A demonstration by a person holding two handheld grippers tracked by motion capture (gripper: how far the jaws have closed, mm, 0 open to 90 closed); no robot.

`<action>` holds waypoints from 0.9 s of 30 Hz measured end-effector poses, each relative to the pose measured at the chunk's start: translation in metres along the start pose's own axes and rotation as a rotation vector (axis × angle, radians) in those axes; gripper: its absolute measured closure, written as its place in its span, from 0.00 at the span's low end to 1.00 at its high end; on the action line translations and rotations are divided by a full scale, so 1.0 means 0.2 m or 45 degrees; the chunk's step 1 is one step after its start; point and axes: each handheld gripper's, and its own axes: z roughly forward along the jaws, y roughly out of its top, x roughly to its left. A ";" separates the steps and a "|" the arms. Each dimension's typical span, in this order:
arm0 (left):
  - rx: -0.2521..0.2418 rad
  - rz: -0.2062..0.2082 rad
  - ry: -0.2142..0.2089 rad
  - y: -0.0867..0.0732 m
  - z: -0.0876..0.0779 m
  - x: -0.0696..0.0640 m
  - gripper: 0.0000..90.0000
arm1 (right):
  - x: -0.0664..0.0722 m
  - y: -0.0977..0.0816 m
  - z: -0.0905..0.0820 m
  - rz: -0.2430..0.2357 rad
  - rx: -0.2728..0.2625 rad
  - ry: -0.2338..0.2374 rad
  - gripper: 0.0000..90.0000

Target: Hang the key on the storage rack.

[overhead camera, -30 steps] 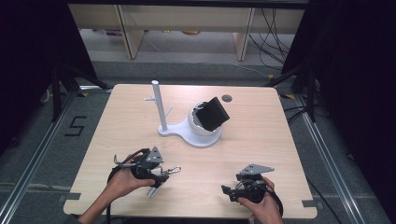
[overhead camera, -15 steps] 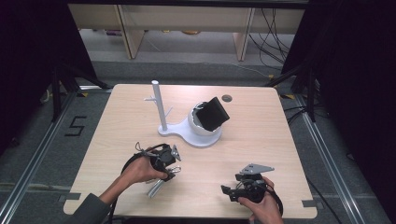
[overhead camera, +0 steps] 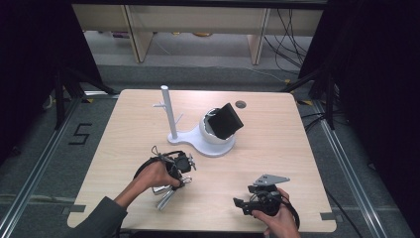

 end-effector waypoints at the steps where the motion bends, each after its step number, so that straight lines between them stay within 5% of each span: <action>1: 0.004 0.001 -0.002 0.00 0.00 0.00 0.74 | 0.00 0.00 0.00 0.002 -0.004 -0.004 0.28; 10: 0.114 0.009 -0.039 0.04 0.01 0.02 0.82 | 0.00 0.00 0.01 -0.003 -0.005 0.001 0.28; 11: 0.127 -0.002 -0.050 0.05 0.01 0.02 0.82 | 0.00 -0.01 0.03 0.009 -0.064 0.005 0.28; 15: 0.187 0.002 -0.059 0.08 0.01 0.02 0.82 | 0.00 0.00 0.01 -0.016 -0.007 0.002 0.29; 27: 0.191 0.057 -0.069 0.08 0.01 0.01 0.84 | 0.00 0.00 0.01 -0.018 -0.007 0.013 0.29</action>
